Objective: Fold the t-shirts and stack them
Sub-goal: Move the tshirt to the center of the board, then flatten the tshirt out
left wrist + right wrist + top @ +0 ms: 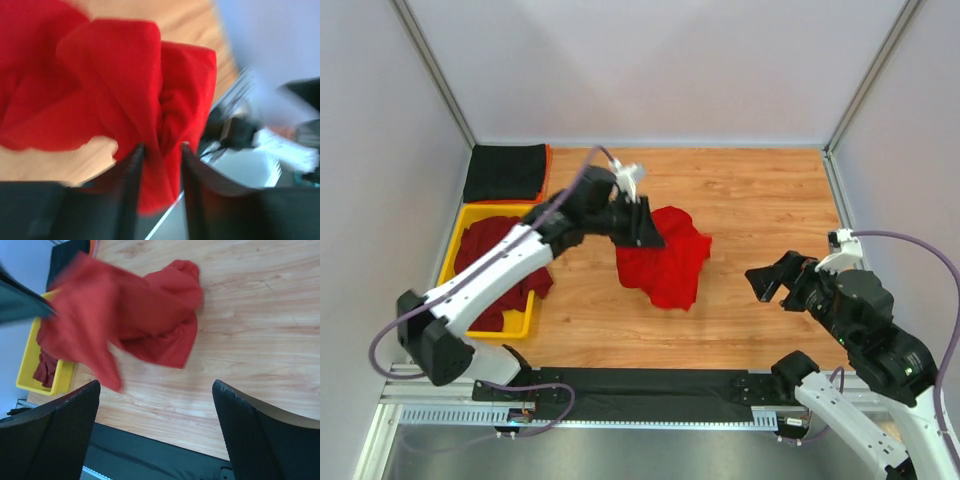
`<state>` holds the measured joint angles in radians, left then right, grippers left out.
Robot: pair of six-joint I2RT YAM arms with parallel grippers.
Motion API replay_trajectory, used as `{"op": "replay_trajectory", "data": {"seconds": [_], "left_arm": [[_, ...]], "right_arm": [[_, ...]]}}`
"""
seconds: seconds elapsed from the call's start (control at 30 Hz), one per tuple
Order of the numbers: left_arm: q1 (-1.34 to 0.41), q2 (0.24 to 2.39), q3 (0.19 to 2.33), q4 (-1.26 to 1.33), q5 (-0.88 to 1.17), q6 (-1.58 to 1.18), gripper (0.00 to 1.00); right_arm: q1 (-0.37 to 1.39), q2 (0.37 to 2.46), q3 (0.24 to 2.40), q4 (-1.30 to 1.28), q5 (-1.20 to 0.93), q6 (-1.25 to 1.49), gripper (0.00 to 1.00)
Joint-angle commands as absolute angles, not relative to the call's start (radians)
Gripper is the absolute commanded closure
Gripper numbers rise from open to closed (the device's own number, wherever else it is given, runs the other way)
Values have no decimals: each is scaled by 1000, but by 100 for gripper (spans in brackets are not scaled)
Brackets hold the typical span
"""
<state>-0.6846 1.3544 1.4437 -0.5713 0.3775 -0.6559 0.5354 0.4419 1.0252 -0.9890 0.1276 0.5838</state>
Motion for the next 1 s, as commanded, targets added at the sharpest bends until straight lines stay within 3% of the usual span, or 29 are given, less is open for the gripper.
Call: {"op": "replay_trajectory", "data": {"seconds": [0.0,0.17,0.27,0.47,0.6,0.87,0.97], "left_arm": [[-745,1399,1275,-532,391,-652,51],[-720,1339,1144,-616,135,-637,31],[-604,1344,1102,-627,120,-652,30],[-483,1460,1066,-551,213,-646,34],[-488,1557,1063,-476,348,-669,38],[-568,1679,1039,-407,345,-663,41],[-568,1709,1055,-391,376,-678,58]], "right_arm": [[540,500,977,-970,175,635,7],[538,624,910,-875,229,669,11],[537,747,884,-770,227,657,16],[434,1099,911,-464,25,525,26],[391,1288,1006,-472,-144,477,35],[437,1299,784,-286,-290,578,31],[437,1325,770,-262,-241,577,39]]}}
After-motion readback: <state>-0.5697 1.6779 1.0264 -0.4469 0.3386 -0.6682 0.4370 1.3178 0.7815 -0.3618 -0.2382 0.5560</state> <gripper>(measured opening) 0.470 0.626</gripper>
